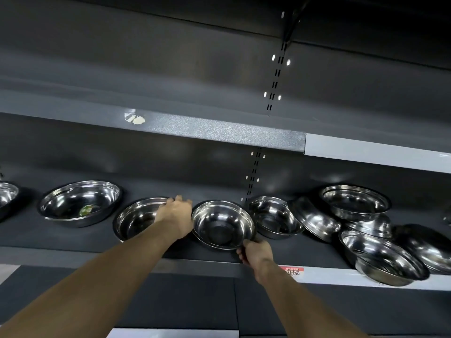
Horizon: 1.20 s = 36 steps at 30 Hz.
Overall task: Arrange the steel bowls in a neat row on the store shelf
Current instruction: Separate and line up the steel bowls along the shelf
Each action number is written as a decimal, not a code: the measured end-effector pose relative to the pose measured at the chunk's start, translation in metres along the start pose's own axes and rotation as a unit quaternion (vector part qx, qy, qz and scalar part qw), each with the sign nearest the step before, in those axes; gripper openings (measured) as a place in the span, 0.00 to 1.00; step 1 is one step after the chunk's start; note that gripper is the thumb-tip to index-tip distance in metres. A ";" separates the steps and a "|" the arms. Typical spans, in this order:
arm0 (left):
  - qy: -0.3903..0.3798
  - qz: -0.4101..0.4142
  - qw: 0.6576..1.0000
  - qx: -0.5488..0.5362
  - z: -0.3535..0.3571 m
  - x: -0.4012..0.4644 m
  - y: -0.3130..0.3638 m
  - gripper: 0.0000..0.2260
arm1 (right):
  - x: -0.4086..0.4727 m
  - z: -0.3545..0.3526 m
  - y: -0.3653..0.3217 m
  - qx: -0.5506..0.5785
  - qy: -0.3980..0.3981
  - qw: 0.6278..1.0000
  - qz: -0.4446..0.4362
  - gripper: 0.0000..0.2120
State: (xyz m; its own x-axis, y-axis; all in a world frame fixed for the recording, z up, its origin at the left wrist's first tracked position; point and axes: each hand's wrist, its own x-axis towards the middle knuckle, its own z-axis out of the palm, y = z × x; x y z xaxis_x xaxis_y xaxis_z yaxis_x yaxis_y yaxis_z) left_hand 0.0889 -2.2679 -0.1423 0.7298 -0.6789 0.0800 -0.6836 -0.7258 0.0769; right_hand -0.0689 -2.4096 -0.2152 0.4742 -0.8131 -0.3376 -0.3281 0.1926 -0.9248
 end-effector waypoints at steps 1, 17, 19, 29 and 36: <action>0.000 0.003 1.000 -0.005 0.000 0.000 -0.001 0.21 | 0.000 0.001 0.000 -0.008 0.008 1.000 -0.005 0.10; 0.039 0.114 0.988 -0.094 0.010 0.017 0.060 0.19 | -0.007 -0.077 -0.003 -0.013 0.212 0.977 -0.028 0.14; 0.025 0.128 0.987 -0.091 0.013 0.016 0.080 0.19 | -0.006 -0.099 -0.008 -0.013 0.237 0.971 -0.031 0.13; -0.004 0.177 0.983 -0.039 0.020 0.028 0.185 0.20 | 0.033 -0.201 -0.020 -0.036 0.264 0.964 -0.030 0.22; -0.010 0.183 0.982 -0.038 0.028 0.036 0.277 0.19 | 0.075 -0.281 -0.024 -0.029 0.265 0.963 -0.030 0.29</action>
State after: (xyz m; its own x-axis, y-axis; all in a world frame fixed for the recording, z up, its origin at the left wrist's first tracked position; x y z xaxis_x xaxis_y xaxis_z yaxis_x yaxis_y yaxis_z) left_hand -0.0741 -2.4967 -0.1464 0.4338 -0.8958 0.0966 -0.8985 -0.4221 0.1203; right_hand -0.2546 -2.6298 -0.1688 0.0158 -0.9910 -0.1327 -0.3662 0.1178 -0.9231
